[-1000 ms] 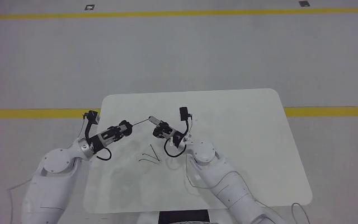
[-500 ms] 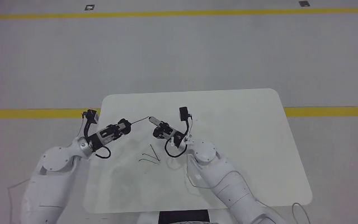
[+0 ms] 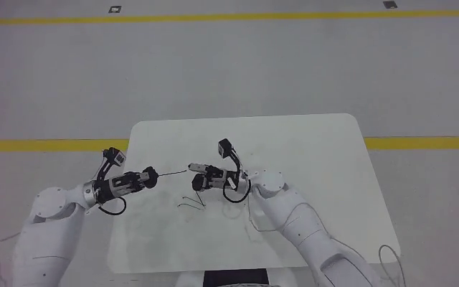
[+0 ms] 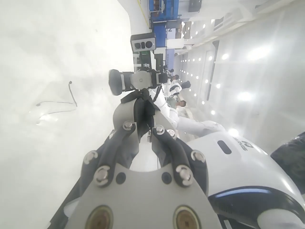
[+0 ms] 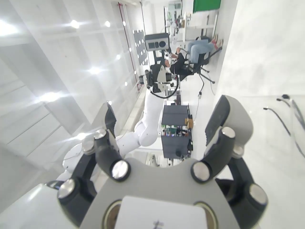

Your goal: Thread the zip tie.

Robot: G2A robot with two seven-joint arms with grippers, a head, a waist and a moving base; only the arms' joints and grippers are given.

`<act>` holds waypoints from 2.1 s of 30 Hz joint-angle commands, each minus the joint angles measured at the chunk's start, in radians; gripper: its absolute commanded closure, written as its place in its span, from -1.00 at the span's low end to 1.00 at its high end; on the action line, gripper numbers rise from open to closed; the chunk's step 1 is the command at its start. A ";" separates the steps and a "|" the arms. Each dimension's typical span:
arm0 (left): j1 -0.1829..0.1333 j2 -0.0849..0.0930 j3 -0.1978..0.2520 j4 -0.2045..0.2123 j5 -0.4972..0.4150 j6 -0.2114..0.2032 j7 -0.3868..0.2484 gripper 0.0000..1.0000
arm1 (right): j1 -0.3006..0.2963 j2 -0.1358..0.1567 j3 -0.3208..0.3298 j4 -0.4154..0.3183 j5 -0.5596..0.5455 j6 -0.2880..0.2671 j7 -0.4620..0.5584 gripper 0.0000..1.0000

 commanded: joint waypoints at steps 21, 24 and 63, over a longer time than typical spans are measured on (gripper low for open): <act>-0.009 0.005 0.014 0.006 0.002 -0.033 0.003 1.00 | 0.068 0.006 -0.008 0.114 0.125 -0.046 0.198 0.12; -0.009 0.005 0.014 0.006 0.002 -0.033 0.003 1.00 | 0.085 0.000 -0.018 0.141 0.126 -0.046 0.186 0.24; -0.009 0.005 0.014 0.006 0.002 -0.033 0.003 1.00 | 0.134 -0.050 -0.004 0.238 0.057 -0.046 0.063 0.98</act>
